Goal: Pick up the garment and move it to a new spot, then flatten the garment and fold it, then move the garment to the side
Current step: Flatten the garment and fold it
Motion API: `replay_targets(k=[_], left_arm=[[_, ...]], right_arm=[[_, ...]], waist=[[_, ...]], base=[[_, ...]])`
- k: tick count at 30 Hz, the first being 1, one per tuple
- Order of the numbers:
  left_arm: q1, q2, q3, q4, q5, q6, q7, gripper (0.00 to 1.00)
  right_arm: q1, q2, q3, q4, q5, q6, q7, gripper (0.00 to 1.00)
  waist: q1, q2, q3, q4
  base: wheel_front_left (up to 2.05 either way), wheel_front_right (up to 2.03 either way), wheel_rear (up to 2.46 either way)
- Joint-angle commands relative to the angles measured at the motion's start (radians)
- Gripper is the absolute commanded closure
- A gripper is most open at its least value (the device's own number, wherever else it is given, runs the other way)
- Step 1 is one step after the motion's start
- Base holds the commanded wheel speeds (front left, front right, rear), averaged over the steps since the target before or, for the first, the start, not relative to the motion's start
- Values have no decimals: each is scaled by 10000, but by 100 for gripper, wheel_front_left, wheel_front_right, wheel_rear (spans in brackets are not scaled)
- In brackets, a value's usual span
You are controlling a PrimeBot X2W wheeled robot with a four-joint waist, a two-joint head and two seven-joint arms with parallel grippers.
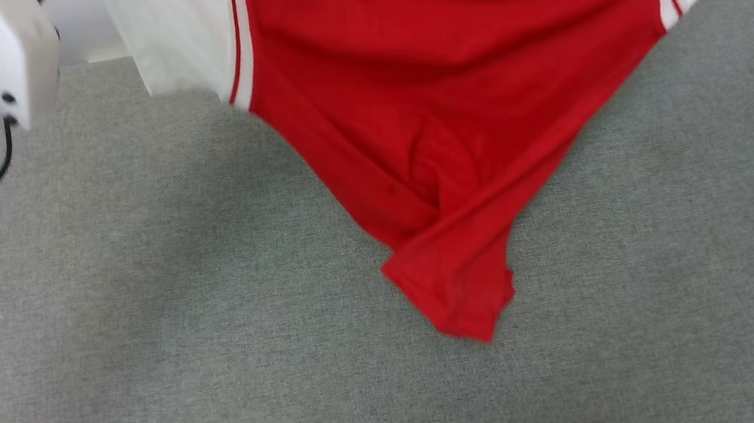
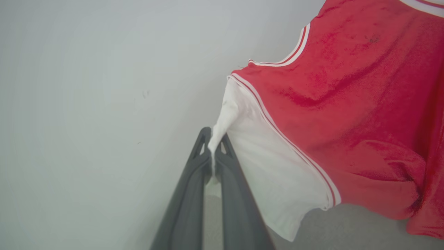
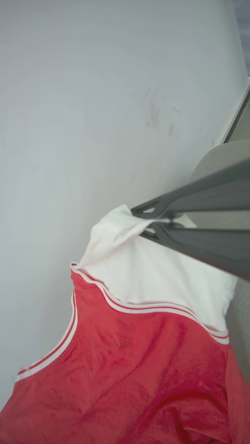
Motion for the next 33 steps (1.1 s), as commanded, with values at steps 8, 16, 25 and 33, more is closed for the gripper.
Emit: replay_targets(k=[8,16,25,33], left_arm=[[-1672,-876,495,992,825,259,-449,100],[-3598,-1788,916,2942,1703,152,-1424,100],[-5506,-2726,1130,5087,2137,-125,-2477,100],[-5640,-3258,896,6279,2038,-308,-3224,100]], right_arm=[[-2174,965,-219,1262,-1402,-7,-813,100],[-4699,2112,-414,3172,-2991,-7,-1718,100],[-6956,3109,-842,5118,-4177,-7,-2887,100],[-7382,3811,-722,6561,-4302,-7,-3613,100]], waist=[[1,0,730,124],[1,0,1848,215],[1,0,2406,293],[1,0,2501,318]], base=[[0,0,0],[0,0,0],[0,0,0],[0,0,0]])
